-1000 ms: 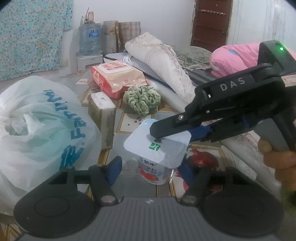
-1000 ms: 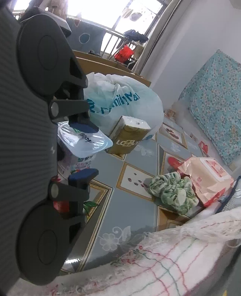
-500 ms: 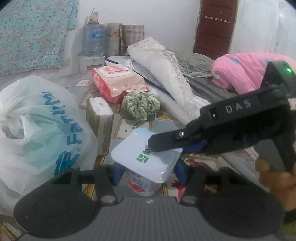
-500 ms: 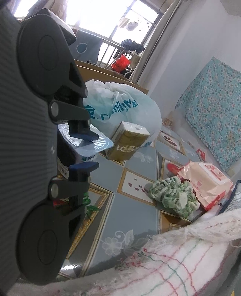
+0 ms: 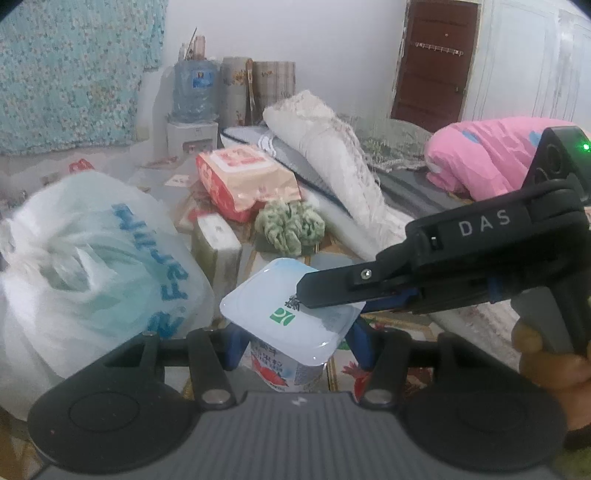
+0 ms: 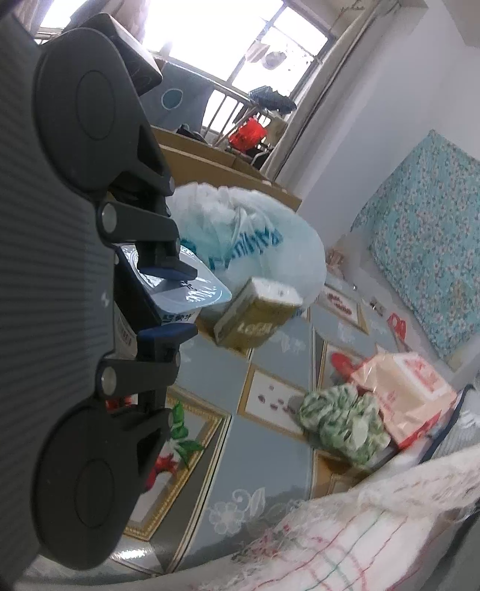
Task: Organize soft objects
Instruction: 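Carry the yogurt cup into the box and open the right gripper, then move the right gripper back to the green floral cloth on the mat, then grasp the green-and-white floral cloth with the right gripper, then carry the floral cloth into the box and open the right gripper, then move the right gripper back to the gold box on the mat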
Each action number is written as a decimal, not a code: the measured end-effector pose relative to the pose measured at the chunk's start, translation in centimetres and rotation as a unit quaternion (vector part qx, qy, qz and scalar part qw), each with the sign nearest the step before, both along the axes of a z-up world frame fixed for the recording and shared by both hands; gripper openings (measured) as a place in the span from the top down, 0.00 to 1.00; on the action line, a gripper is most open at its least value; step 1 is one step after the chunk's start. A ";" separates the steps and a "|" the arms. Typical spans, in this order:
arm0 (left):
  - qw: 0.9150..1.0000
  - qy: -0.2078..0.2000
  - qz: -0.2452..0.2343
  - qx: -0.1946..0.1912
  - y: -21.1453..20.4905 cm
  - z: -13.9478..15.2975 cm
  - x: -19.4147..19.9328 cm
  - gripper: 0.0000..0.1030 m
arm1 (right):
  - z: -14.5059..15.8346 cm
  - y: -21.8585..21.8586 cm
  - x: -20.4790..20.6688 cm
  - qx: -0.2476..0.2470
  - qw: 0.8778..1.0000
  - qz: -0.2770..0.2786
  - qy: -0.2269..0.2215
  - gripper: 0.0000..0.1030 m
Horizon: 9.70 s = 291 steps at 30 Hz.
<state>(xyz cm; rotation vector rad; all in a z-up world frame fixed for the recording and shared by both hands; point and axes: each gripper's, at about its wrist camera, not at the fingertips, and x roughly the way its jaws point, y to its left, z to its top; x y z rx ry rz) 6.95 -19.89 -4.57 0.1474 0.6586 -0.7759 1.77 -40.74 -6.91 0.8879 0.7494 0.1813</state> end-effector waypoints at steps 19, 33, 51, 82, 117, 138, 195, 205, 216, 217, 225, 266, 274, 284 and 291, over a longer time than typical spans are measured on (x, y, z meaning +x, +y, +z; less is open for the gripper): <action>0.977 -0.104 0.187 -0.023 16.4 12.4 0.5 0.45 | 14.1 14.5 10.6 -0.048 0.972 0.191 -0.127 0.74; 0.935 0.079 0.347 0.002 32.9 8.9 6.7 0.45 | 11.6 35.2 23.8 -0.035 0.923 0.383 0.013 0.69; 0.915 0.189 0.353 0.043 35.2 3.2 10.5 0.45 | 3.0 39.6 28.0 -0.027 0.912 0.383 0.141 0.68; 0.943 0.032 0.331 0.010 32.0 9.6 1.1 0.07 | 7.4 31.6 22.9 0.070 0.935 0.344 0.054 0.44; 0.997 -0.044 0.057 0.006 3.5 3.0 -0.5 0.12 | 1.5 -5.1 12.5 -0.107 0.992 -0.044 0.055 0.55; 0.999 0.015 0.001 0.045 4.3 0.2 -3.2 0.11 | -4.0 0.5 3.2 0.041 0.990 0.040 0.131 0.50; 0.995 -0.087 -0.008 0.044 0.8 4.0 -5.6 0.64 | 3.5 1.9 -2.4 -0.058 0.997 0.028 -0.041 0.81; 0.982 -0.174 0.051 0.055 6.2 9.2 -5.6 0.64 | 9.2 7.1 2.2 -0.054 0.990 0.090 -0.097 0.80; 0.978 -0.114 0.163 0.069 17.7 12.3 -0.9 0.64 | 12.2 18.5 14.5 -0.017 0.963 0.260 -0.063 0.79; 0.978 -0.098 0.170 0.068 18.8 12.4 -0.4 0.64 | 12.1 19.9 15.4 -0.018 0.960 0.276 -0.054 0.79; 0.978 0.049 0.202 0.031 27.0 11.5 4.6 0.64 | 11.3 28.6 21.3 -0.043 0.924 0.379 0.018 0.78; 0.961 0.068 0.267 -0.010 33.5 11.8 2.4 0.18 | 11.0 28.0 24.8 0.037 0.916 0.394 0.072 0.23; 0.964 0.015 0.256 -0.066 30.7 13.5 0.9 0.13 | 13.4 16.2 19.5 0.077 0.956 0.284 0.006 0.21; 0.987 -0.053 0.130 -0.083 17.7 12.9 -0.9 0.08 | 13.3 0.1 8.4 0.083 0.991 0.093 -0.044 0.18; 0.997 -0.038 0.050 -0.044 7.9 8.8 -0.7 0.09 | 9.2 -4.6 4.5 0.072 0.997 0.021 -0.021 0.17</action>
